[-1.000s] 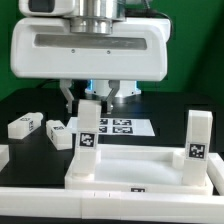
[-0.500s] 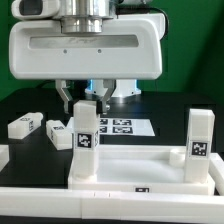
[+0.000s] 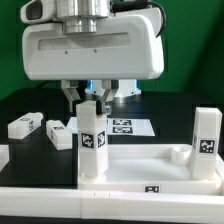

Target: Assemble desk

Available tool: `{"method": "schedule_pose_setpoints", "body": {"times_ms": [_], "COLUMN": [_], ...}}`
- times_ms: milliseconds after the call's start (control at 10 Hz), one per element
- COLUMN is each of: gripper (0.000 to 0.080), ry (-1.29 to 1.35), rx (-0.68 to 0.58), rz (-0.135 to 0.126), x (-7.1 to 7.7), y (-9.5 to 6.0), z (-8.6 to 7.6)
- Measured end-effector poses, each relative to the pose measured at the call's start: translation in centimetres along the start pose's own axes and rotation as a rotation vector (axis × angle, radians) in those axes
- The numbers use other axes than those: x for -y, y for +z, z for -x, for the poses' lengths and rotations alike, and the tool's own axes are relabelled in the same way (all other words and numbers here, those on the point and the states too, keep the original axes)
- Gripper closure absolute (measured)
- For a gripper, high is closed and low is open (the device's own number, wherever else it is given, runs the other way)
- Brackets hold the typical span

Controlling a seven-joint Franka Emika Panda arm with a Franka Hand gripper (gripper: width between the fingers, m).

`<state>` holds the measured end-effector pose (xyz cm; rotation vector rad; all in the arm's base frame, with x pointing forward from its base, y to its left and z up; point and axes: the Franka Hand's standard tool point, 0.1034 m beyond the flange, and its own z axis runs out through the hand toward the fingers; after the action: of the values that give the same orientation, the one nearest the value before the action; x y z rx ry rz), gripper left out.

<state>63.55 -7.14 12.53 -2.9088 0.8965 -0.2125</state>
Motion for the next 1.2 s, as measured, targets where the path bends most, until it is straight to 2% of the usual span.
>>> {"method": "schedule_pose_setpoints", "body": {"times_ms": [400,600,800,1100,1200], "gripper": [0.0508,0.0508,0.0508,0.0505,0.0301], "ry": [0.263,0.518,0.653,0.624,0.581], "rx": [0.004,0.011,0.009,0.01,0.009], "rz": [-0.006,-0.011,-0.007,-0.009,-0.009], "x": [0.1,1.0,1.1,1.1,1.1], "y": [0.0,0.1,0.1,0.1,0.1], "z": [0.1,0.6,0.7,0.7,0.6]}}
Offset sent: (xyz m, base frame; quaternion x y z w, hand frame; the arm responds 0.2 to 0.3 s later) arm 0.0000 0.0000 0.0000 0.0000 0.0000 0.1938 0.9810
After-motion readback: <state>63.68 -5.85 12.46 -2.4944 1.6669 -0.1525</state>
